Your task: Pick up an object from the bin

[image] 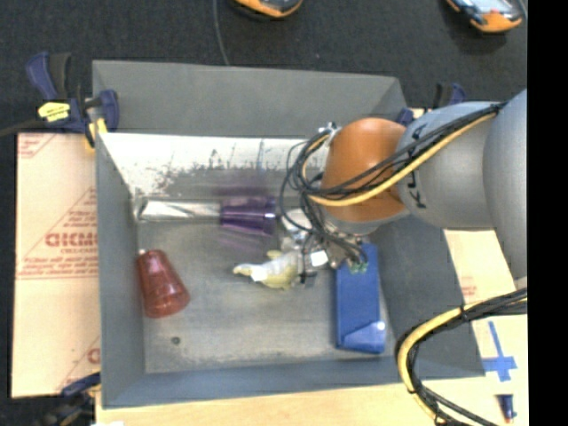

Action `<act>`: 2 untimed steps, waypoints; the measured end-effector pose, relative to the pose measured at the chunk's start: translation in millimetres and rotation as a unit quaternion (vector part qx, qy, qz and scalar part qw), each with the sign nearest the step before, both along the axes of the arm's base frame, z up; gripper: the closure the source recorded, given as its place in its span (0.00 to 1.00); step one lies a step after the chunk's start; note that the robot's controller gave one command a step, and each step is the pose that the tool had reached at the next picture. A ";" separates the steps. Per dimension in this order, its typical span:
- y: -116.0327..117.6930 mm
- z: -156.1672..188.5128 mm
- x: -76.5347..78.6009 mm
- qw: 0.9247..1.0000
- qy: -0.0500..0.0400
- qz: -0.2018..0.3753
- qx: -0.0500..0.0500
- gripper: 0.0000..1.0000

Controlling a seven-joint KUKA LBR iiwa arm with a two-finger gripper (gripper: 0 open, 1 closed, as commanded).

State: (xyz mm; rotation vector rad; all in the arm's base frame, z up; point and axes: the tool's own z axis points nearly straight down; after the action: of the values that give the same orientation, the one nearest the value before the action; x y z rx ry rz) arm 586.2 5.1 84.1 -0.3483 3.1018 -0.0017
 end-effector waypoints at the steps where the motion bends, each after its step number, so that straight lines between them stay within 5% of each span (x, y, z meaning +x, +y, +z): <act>1: -0.2 6.9 0.9 1.000 -0.002 -0.001 0.000 1.00; 2: -0.5 42.4 -2.1 1.000 0.004 -0.002 0.000 1.00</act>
Offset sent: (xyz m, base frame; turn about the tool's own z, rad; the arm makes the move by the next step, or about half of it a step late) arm 0.0009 0.0000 0.1635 0.0012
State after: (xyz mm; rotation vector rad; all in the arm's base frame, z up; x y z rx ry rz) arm 584.1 4.7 126.5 -0.3442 3.1100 -0.0006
